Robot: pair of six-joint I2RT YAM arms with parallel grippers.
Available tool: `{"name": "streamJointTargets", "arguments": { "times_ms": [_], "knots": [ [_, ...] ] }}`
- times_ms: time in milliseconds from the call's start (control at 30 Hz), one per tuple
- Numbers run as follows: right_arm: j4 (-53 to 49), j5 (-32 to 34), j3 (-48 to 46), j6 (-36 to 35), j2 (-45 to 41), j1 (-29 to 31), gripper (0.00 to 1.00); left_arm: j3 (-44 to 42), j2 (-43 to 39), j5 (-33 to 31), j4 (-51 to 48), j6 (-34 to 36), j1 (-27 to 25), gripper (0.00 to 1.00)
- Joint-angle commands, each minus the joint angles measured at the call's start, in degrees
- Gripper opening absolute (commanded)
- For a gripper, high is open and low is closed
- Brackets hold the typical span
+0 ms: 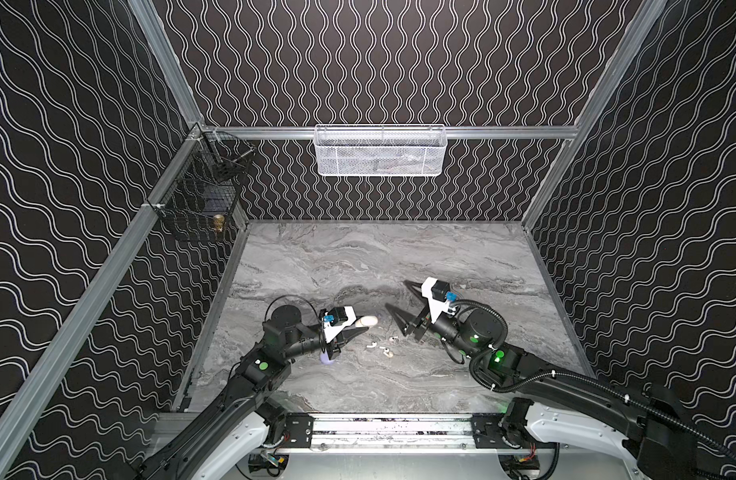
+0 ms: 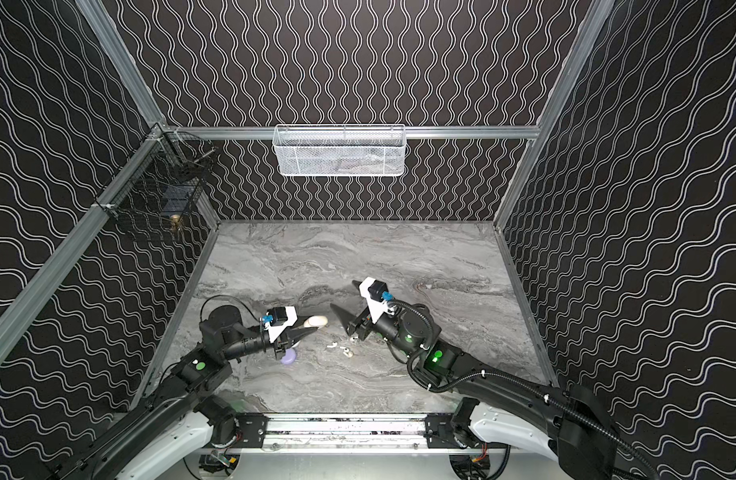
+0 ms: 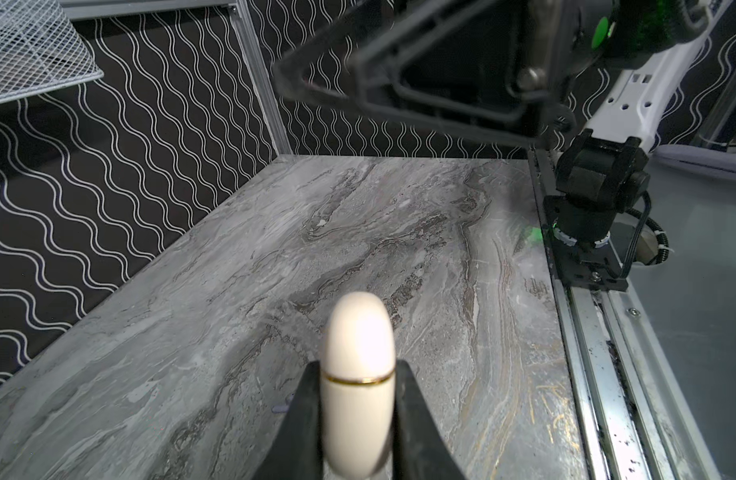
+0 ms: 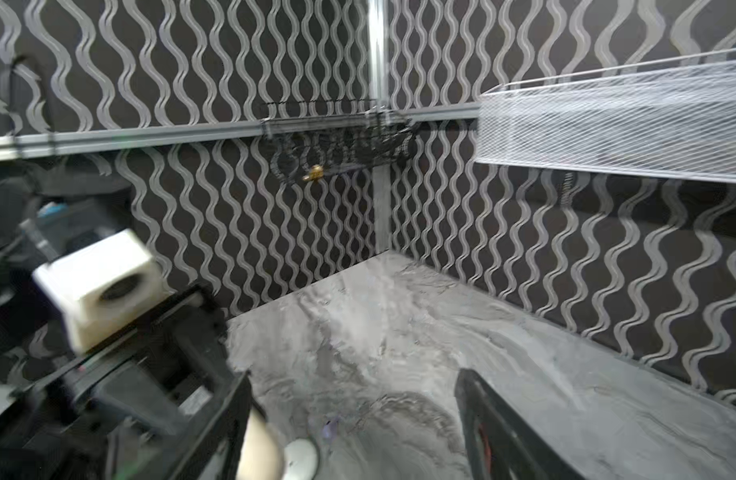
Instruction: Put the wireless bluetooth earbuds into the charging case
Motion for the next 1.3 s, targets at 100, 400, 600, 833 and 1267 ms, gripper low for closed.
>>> {"name": "streamJointTargets", "arguments": {
  "times_ms": [100,400,600,833,1267],
  "knots": [
    [-4.2,-6.0,-2.1,0.9,-1.1,3.0,0.81,2.3,4.6,10.7,8.9,-6.0,0.0,0.0],
    [-9.3,-0.3,2.6,-1.2,3.1,3.1,0.79,0.9,1.2,13.3,11.8,-6.6,0.0,0.0],
    [-9.2,0.3,5.0,-1.8,5.2,3.1,0.74,1.8,2.2,13.6,9.6,-5.2,-0.2,0.0],
    [-9.6,0.2,2.5,-1.9,0.4,3.1,0.74,1.7,1.3,11.8,7.9,-4.0,-0.4,0.0],
    [-9.4,1.2,3.9,-2.3,1.3,3.1,0.72,2.3,1.3,12.1,5.9,-2.4,-1.6,0.0]
  ]
}}
